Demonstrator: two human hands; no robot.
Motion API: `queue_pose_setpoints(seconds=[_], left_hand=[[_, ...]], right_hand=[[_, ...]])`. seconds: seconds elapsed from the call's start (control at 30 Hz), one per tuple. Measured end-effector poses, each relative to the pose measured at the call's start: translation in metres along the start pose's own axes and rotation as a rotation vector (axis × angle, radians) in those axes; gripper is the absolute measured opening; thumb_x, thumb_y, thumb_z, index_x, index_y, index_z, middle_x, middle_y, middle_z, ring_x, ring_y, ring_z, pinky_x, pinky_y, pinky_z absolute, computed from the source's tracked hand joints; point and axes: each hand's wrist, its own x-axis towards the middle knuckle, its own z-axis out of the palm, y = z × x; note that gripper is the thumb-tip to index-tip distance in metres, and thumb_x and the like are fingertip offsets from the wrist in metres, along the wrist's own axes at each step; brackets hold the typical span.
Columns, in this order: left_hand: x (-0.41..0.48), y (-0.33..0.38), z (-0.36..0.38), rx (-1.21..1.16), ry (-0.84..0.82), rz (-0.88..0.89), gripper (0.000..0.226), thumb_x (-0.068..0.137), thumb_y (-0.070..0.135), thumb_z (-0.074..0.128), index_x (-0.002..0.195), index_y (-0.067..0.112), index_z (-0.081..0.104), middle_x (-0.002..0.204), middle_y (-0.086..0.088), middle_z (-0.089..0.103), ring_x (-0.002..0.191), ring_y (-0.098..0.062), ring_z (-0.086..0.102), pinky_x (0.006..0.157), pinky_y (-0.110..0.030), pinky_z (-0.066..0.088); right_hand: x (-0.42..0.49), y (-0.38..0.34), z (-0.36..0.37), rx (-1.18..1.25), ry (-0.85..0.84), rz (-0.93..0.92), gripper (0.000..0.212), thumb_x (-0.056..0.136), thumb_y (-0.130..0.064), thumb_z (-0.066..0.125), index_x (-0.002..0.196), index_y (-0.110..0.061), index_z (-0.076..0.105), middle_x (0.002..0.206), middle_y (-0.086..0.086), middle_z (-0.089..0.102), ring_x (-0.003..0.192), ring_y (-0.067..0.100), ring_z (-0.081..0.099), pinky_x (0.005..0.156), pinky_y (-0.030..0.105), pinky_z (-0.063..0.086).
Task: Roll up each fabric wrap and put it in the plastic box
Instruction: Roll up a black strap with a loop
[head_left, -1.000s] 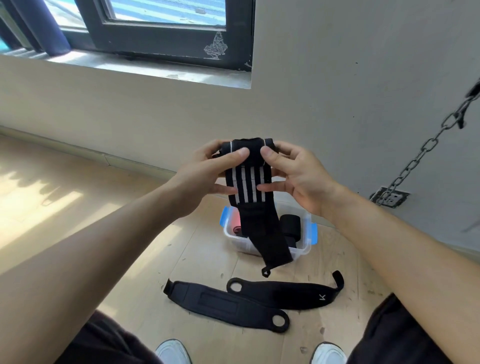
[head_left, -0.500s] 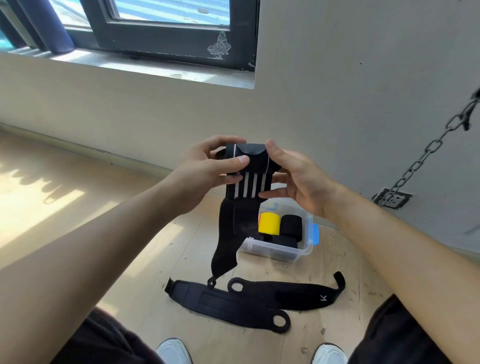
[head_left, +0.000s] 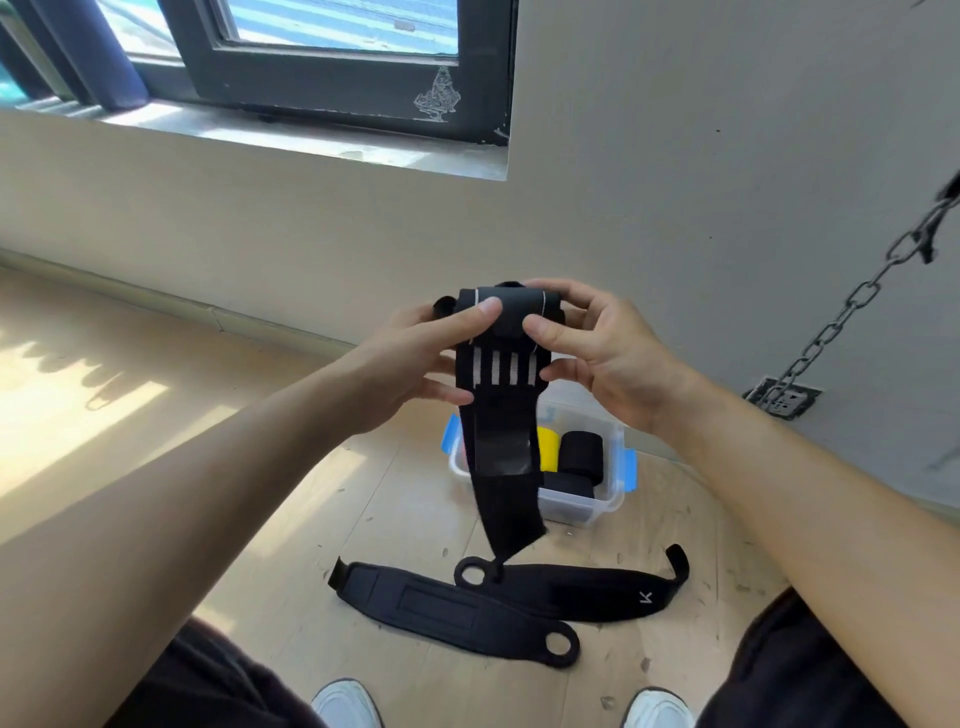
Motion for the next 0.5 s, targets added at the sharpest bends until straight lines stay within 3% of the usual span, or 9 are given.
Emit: queue_pose_setpoints(seconds=[0.17, 0.23, 0.5], left_hand=[[0.0020, -0.0034, -0.0016, -0.060, 0.076, 0.063, 0.052, 0.082, 0.040, 0.076, 0.128, 0.017, 0.066, 0.122, -0.017, 0.070, 0.094, -0.024, 0.070, 0.054, -0.021, 0.053], [0.0029, -0.0047, -0.0018, -0.078, 0.091, 0.087, 0.053, 0.081, 0.038, 0.077, 0.128, 0.016, 0.066, 0.123, -0.021, 0.068, 0.094, -0.025, 0.069, 0.051, -0.019, 0.050], [0.0060, -0.0091, -0.0005, -0.113, 0.119, 0.189, 0.051, 0.083, 0.018, 0.083, 0.131, 0.015, 0.063, 0.109, -0.012, 0.068, 0.095, -0.025, 0.072, 0.061, -0.024, 0.055]], right_hand=[[0.0015, 0.0001, 0.0012, 0.015, -0.028, 0.029, 0.037, 0.093, 0.000, 0.065, 0.127, -0.015, 0.061, 0.104, 0.001, 0.070, 0.098, 0.020, 0.070, 0.078, 0.035, 0.062], [0.0021, -0.0001, 0.0015, 0.023, -0.017, 0.055, 0.038, 0.093, -0.004, 0.066, 0.130, -0.013, 0.060, 0.106, 0.003, 0.068, 0.101, 0.021, 0.070, 0.078, 0.039, 0.063], [0.0050, -0.0005, 0.0034, -0.061, -0.011, 0.168, 0.047, 0.093, -0.051, 0.060, 0.124, -0.016, 0.067, 0.108, 0.003, 0.071, 0.095, 0.024, 0.070, 0.077, 0.042, 0.061]])
